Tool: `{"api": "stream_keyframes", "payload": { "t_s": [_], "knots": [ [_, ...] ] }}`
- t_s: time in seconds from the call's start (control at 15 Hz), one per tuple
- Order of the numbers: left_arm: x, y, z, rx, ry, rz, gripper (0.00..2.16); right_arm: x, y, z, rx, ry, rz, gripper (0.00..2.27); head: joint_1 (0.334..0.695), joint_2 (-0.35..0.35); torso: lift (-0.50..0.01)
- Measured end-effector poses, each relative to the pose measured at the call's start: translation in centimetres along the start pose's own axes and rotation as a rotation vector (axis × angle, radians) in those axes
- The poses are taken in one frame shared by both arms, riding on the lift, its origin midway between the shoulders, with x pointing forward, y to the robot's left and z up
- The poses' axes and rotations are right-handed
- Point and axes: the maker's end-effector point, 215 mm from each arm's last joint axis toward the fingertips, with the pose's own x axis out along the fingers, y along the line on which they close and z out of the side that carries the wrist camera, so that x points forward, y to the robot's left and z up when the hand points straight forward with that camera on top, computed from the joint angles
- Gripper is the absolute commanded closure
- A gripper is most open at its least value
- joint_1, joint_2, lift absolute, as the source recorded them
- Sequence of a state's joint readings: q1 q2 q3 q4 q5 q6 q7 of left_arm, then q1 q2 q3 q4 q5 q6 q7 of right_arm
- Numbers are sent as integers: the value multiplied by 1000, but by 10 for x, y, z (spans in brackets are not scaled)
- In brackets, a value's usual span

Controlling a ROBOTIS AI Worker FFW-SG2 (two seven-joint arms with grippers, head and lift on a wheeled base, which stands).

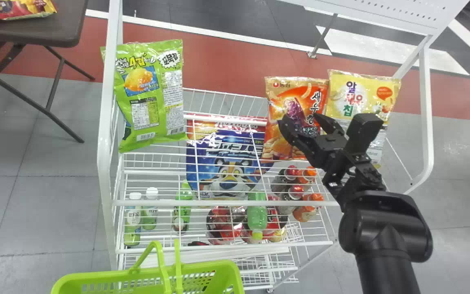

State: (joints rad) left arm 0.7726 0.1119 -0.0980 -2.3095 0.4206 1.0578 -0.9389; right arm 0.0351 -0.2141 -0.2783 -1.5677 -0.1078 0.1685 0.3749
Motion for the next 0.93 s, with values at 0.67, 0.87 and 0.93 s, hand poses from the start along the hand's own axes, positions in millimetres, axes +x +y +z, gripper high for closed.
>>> {"api": "stream_keyframes", "payload": {
  "t_s": [0.67, 0.87, 0.93],
  "knots": [
    [-1, 4, 3, -3, -3, 6, 2125, 18, 11, -26, -15, 72, 24, 2246, 695, -350, -5],
    [-1, 4, 3, -2, -3, 5, 2125, 11, 12, -16, -17, 41, 27, 2246, 695, -350, -5],
    [-1, 4, 3, -2, -3, 5, 2125, 8, 14, -11, -18, 27, 31, 2246, 695, -350, -5]
  ]
}}
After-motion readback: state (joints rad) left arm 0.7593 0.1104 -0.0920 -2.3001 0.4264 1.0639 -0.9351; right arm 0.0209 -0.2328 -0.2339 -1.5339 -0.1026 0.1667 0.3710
